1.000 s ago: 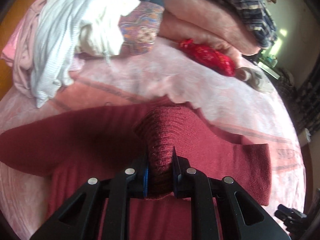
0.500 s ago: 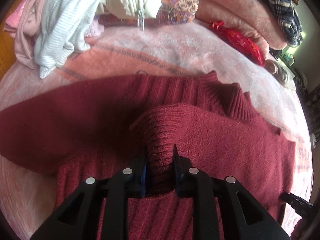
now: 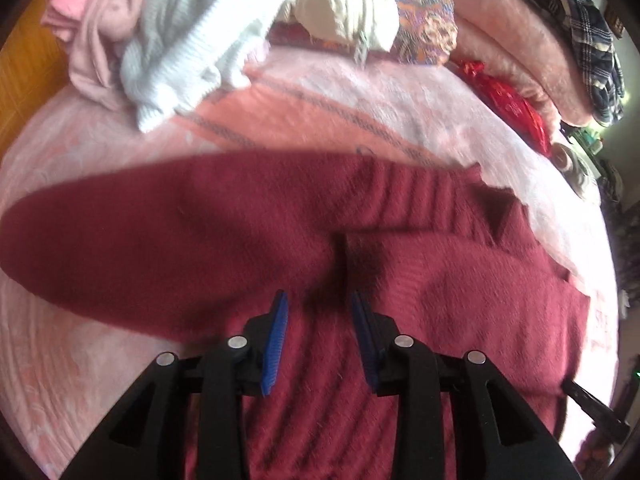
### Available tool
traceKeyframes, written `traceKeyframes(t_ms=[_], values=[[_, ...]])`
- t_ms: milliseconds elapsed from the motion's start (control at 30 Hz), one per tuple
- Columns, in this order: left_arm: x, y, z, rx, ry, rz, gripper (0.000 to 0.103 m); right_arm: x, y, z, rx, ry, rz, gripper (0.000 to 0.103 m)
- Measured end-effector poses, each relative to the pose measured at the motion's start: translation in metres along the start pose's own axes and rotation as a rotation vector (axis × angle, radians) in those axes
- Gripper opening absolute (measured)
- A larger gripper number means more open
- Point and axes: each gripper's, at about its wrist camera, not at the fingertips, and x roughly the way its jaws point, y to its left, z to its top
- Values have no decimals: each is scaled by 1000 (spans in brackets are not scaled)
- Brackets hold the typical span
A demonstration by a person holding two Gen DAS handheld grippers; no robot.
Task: Fold small clothes
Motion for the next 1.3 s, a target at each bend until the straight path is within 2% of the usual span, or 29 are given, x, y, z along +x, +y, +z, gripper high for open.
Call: traceKeyframes(t_ms=[100, 233, 333, 367, 433, 500, 567, 600, 667, 733, 833, 900, 967, 1000, 1033, 1100, 1200, 1267, 1300], values=[[11, -12, -11, 1, 58, -58, 33, 0, -1, 0, 7, 5, 3, 22], [29, -27, -16, -17, 106, -85, 33, 2, 1, 2, -1, 9, -2, 22], [40, -26, -9, -69, 114, -53, 33, 2, 0, 2, -10, 8, -1, 22], [44, -24, -8, -95, 139, -33, 33, 2, 0, 1, -11, 6, 1, 22], [41, -20, -11, -152, 159, -38, 33, 2, 1, 1, -20, 1, -2, 23], [28, -26, -18, -123, 153, -12, 34, 2, 3, 0, -37, -5, -14, 23], [15, -28, -25, -86, 123, 16, 51, 3, 6, 0, -41, -6, -23, 23], [11, -28, -28, -76, 112, 21, 63, 3, 6, 0, -40, -5, -26, 23], [8, -27, -31, -68, 104, 49, 64, 3, 7, 1, -43, -4, -31, 24], [15, -23, -29, -74, 124, 43, 65, 4, 7, 1, -40, -3, -31, 24], [31, -18, -22, -107, 159, 52, 69, 4, 7, 1, -37, -4, -27, 24], [37, -14, -18, -150, 153, 50, 70, 5, 6, 1, -35, -1, -24, 25], [39, -13, -11, -170, 129, 26, 69, 5, 7, 2, -40, 3, -27, 25], [38, -13, -8, -177, 112, 12, 58, 5, 7, 2, -45, 3, -29, 25], [37, -13, -6, -180, 99, -14, 35, 4, 7, 2, -48, 3, -30, 25], [33, -13, -1, -191, 83, -103, 22, 5, 7, 2, -53, 3, -30, 25], [11, -17, -2, -152, -38, -159, 19, 5, 6, 2, -51, -1, -21, 25], [-12, -22, -6, -79, -166, -163, 18, 5, 5, 1, -54, -4, -22, 25], [-16, -25, -8, -46, -198, -153, 19, 5, 6, 1, -57, -5, -24, 25]])
